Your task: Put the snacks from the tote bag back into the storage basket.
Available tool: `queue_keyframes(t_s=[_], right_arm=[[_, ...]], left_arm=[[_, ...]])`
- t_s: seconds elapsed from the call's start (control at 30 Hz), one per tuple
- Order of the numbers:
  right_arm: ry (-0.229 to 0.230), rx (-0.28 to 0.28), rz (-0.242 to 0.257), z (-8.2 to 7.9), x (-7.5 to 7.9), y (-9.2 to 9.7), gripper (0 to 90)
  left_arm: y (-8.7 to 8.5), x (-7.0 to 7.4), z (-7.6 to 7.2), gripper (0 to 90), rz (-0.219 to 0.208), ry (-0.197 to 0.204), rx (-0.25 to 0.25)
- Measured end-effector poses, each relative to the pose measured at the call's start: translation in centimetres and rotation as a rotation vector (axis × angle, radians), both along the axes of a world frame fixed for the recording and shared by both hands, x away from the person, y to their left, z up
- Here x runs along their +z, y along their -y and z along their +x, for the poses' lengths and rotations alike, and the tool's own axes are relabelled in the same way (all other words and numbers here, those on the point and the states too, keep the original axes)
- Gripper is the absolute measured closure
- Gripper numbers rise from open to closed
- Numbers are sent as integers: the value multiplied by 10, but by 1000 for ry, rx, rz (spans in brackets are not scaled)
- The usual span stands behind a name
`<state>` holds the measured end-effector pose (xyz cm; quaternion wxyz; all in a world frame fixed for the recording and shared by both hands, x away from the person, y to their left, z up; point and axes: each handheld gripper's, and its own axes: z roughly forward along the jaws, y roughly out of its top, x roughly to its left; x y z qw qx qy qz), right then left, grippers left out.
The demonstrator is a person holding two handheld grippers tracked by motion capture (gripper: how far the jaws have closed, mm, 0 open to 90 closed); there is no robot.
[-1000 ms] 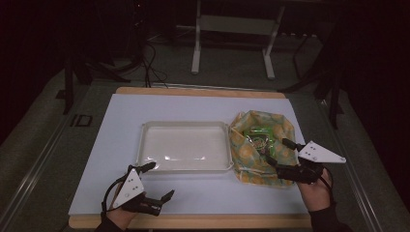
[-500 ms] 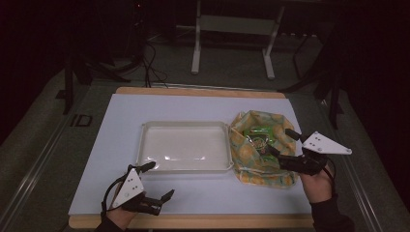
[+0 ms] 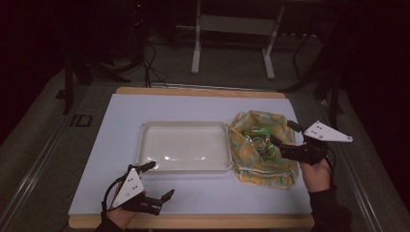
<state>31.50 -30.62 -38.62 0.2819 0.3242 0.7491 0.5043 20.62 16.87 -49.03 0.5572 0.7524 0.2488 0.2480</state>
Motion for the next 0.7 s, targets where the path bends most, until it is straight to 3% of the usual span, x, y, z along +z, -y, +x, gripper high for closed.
queue_keyframes(t_s=[0.3, 0.47, 0.7], right_arm=[[-14, -43, -41, 18, -8, 4, 182], [-65, -72, -45, 33, -17, 9, 184], [-147, -100, -13, 50, -31, 21, 201]], left_arm=[[0, 0, 0, 6, 1, -2, -4], [1, 0, 0, 6, 1, -3, -4], [1, 0, 0, 6, 1, -3, -6]])
